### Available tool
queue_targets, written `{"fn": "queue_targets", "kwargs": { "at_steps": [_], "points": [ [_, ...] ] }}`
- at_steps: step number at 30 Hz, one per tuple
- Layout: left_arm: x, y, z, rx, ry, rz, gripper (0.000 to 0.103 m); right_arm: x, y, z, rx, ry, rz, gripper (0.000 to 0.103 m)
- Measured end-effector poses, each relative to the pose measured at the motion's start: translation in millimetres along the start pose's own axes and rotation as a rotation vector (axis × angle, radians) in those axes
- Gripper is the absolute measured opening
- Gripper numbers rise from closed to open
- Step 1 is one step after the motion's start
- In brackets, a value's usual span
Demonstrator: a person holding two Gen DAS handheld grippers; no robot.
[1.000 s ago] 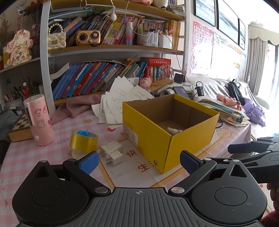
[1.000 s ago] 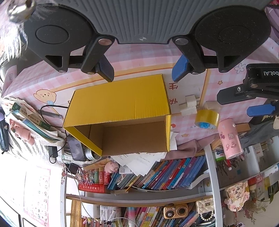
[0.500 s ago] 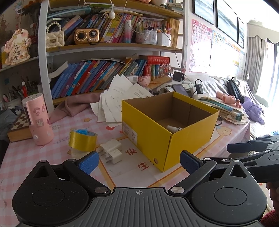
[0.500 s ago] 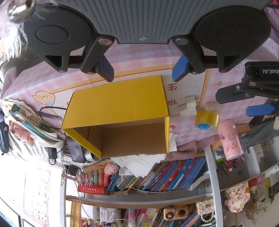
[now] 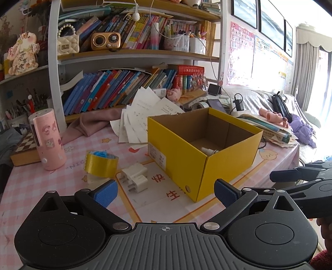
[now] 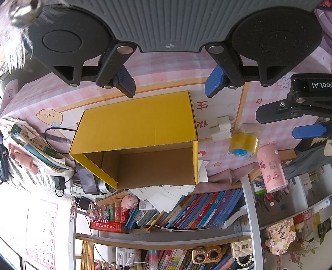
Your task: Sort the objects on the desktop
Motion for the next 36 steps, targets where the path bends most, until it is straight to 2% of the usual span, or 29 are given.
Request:
{"fn": "queue_targets", "kwargs": {
  "at_steps": [36],
  "points": [
    [0.7,3.5,2.3,-0.012,0.024,0.016,0.101,0.7,1.0,-4.1,0.012,0.018,0.009,0.075]
  ]
}}
Point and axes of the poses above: each gripper's, at about its wrist camera, not at the fingertips, and y roughly against the way its jaws point, x to its left, z to its top, the point moved 1 cm from there along -y, roughly the way its jaws point, and after that the axes turned 3 degrees about -z, right-handed, at the moved point
